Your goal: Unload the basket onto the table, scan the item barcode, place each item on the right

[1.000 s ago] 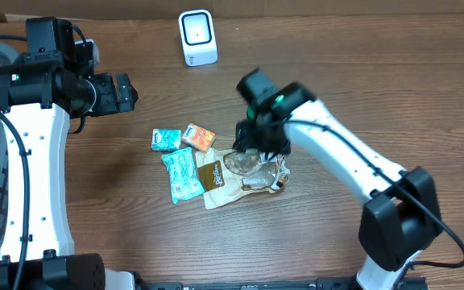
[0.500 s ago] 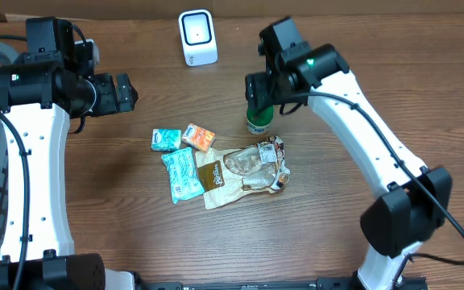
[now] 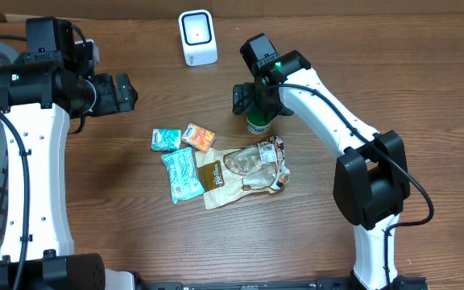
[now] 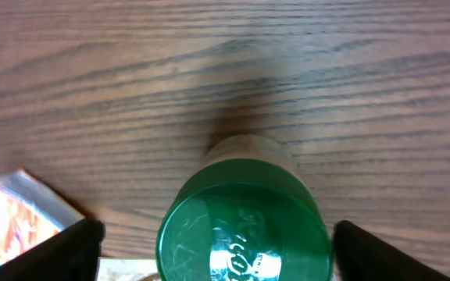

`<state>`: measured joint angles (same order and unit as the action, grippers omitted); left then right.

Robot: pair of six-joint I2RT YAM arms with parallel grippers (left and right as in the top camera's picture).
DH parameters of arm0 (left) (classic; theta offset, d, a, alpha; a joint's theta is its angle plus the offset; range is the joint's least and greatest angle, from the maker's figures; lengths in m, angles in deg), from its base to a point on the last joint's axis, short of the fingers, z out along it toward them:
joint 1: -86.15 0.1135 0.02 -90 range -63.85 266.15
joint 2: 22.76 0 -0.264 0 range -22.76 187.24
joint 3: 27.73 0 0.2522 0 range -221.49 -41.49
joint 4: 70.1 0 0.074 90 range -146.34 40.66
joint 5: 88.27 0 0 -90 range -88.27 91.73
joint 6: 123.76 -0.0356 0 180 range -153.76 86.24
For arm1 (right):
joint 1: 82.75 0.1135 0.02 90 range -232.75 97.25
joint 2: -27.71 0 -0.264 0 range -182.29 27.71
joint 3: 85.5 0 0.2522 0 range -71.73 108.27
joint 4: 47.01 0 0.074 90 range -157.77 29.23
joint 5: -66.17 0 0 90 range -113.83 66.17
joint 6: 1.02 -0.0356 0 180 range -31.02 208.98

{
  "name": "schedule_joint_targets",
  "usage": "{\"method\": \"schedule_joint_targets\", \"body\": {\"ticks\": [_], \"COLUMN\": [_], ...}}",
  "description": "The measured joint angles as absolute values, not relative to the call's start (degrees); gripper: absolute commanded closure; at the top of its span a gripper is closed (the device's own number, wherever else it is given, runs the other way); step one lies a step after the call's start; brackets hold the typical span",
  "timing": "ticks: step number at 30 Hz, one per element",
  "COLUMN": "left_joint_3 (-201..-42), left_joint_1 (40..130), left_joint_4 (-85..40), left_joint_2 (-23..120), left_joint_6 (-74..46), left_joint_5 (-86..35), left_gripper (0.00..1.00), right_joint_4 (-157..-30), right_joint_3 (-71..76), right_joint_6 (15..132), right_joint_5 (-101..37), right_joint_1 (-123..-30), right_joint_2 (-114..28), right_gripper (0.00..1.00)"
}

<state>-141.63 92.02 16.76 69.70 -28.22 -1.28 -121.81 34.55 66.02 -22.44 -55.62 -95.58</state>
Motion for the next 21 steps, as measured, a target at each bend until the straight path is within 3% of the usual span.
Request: {"method": "schedule_joint_targets", "body": {"ticks": [3,7,10,15,21], "left_joint_3": [-141.6,-141.6,-141.6,-141.6,-141.6], "left_joint_1": [92.0,92.0,92.0,92.0,92.0], "left_joint_4": [16.8,16.8,16.8,16.8,16.8], "left_joint_2": [69.7,69.7,69.7,69.7,69.7], "left_joint_6": [-28.2,-28.2,-28.2,-28.2,-28.2], "left_joint_5": [-1.3,-1.3,-1.3,-1.3,-1.3], "left_gripper": [0.00,0.01,0.01,0.01,0.01], "right_joint_4": [-121.9,-122.1,-122.1,-121.7,-121.9], "right_joint_3": [34.5,34.5,34.5,33.3,31.5], "right_joint_6": [65.7,65.0,65.0,65.7,69.0], "right_joint_5": [-21.8,-21.4,-21.0,-20.3,-20.4], "right_joint_1": [-55.6,-55.6,-55.6,-55.6,-55.6], "right_joint_2": [-95.6,-95.6,-95.6,-95.6,-95.6], "right_gripper": [0.34,0.38,0.37,0.19,0.17]}}
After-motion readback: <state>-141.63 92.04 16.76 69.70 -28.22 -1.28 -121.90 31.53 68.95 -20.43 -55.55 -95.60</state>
